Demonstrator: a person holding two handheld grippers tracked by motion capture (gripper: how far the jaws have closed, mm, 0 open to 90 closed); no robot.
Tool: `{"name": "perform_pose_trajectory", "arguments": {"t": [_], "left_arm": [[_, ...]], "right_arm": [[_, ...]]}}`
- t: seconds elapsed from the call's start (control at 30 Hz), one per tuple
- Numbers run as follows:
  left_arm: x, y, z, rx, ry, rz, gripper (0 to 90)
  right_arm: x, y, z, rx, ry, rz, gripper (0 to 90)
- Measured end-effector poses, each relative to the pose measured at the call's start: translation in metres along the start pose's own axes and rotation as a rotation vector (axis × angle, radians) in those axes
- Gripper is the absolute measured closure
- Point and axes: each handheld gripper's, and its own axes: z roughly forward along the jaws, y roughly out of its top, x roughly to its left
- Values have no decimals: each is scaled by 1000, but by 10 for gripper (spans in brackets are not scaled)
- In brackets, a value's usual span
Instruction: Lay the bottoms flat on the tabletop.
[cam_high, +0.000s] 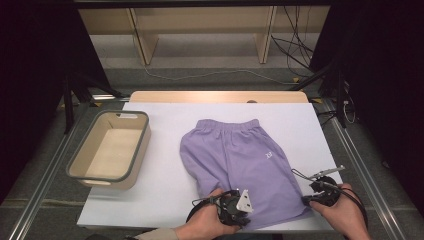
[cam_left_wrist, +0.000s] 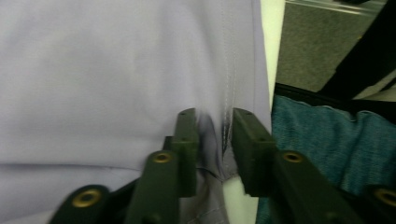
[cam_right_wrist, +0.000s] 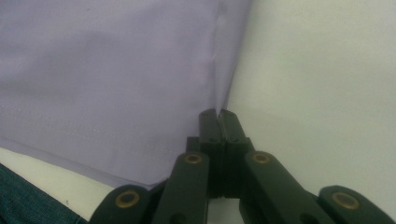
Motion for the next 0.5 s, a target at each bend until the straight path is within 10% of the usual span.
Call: {"name": "perform_pose_trajectory", "arguments": {"t": [0.5], "left_arm": [[5,-1,-10,0,-76,-90,896]], "right_arm": [[1,-3,-10,32,18,-4,900]]}}
